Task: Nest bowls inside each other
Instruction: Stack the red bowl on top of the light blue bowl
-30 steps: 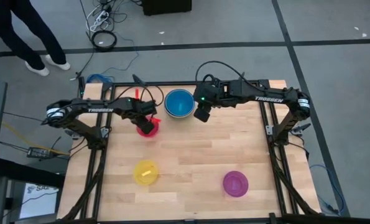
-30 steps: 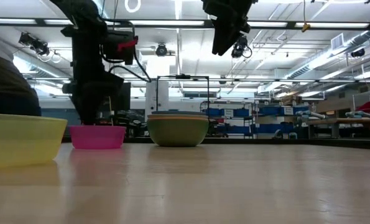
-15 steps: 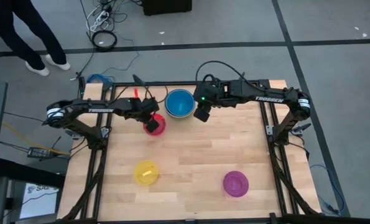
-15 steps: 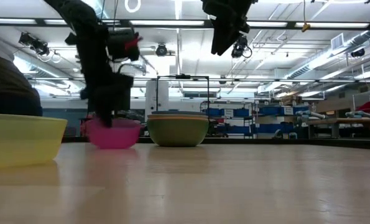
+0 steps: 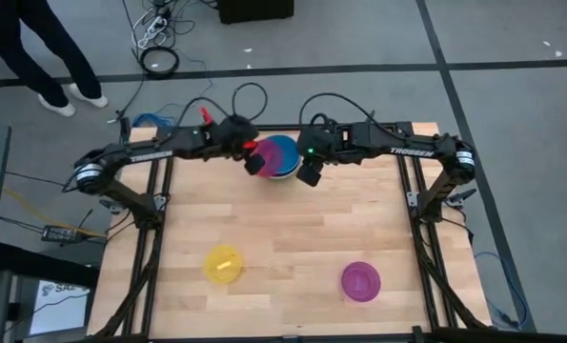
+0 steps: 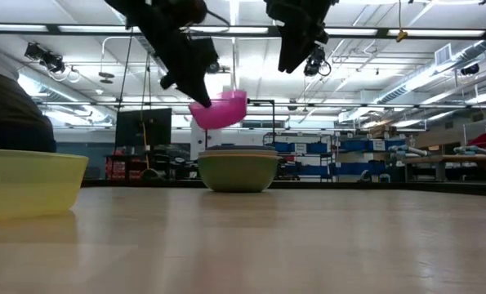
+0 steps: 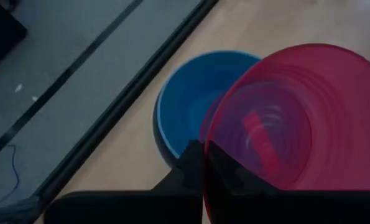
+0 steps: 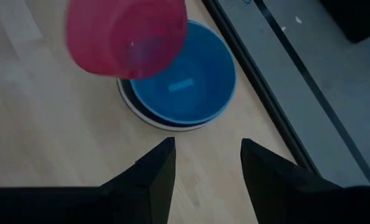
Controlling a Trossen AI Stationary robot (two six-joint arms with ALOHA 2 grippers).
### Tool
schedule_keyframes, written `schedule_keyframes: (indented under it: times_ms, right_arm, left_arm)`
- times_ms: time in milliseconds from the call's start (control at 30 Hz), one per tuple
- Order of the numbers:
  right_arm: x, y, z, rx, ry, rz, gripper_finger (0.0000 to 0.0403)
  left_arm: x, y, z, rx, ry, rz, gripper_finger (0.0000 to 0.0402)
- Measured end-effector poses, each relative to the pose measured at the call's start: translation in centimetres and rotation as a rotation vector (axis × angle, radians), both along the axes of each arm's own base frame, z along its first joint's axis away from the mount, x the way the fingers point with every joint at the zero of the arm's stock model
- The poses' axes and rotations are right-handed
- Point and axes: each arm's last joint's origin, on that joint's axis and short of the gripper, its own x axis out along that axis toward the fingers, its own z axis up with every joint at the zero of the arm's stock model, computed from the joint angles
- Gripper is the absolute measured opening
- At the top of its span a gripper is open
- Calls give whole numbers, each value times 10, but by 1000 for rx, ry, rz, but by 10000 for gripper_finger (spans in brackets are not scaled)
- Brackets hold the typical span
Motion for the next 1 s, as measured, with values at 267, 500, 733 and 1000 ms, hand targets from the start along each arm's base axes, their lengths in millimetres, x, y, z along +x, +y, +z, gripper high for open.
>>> schedule_keyframes:
  times_ms: [267, 500, 733, 1000]
  right_arm:
    - [0, -1, 0, -2, -1, -4, 167]
    - [-3, -1, -1, 0, 30, -5, 167]
    - [-22, -4, -7, -76, 207, -135, 167]
    - [-41, -7, -11, -44, 348, -242, 167]
  left_arm:
    - [42, 29, -50, -55, 62, 3, 25]
    - [55, 35, -52, -78, 68, -7, 90]
    - [39, 26, 6, -32, 0, -44, 111]
    - [-14, 3, 58, 69, 35, -19, 112]
